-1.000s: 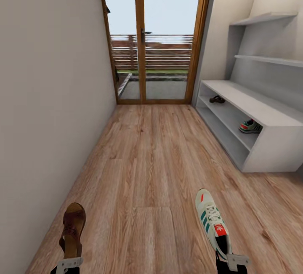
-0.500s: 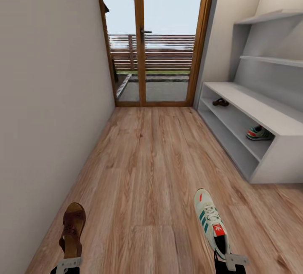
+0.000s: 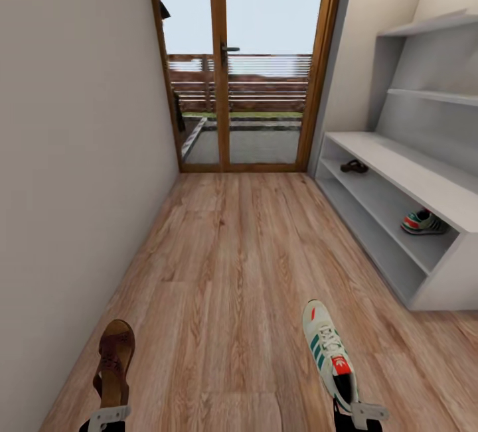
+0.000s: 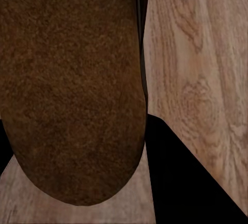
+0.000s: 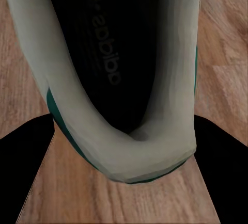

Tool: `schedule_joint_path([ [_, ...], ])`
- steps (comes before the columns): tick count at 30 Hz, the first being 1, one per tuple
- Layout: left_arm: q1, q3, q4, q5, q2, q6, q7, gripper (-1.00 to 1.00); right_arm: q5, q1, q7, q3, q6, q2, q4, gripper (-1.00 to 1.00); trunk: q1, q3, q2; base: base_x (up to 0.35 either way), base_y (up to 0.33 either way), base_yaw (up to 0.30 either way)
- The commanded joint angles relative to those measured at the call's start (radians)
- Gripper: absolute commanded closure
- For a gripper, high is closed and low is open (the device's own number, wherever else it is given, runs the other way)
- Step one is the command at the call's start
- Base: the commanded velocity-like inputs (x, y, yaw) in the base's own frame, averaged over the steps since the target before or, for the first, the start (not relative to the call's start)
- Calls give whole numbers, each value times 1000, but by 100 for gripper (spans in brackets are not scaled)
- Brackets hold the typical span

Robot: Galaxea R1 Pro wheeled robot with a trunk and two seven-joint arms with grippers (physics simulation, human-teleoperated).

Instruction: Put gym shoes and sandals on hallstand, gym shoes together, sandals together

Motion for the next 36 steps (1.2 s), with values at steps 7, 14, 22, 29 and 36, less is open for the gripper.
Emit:
schedule_joint_path([
  [7,-1,9,0,-6,-1,-2,-9,100,10,5,-4,-7,-1,1,72,100,0,-1,0,336,0,0],
  [14,-1,8,0,-6,-1,-2,-9,100,10,11,-4,-7,0,0,78,100,0,-1,0,336,0,0],
  [22,-1,8,1,-6,-1,-2,-9,100,10,13,-4,-7,0,1,80,100,0,-1,0,336,0,0],
  [29,-1,8,1,-7,-2,-2,-9,100,10,13,-4,-7,0,1,81,100,0,-1,0,336,0,0],
  [36,-1,8,0,-6,-1,-2,-9,100,10,13,-4,-7,0,0,81,100,0,-1,0,336,0,0],
])
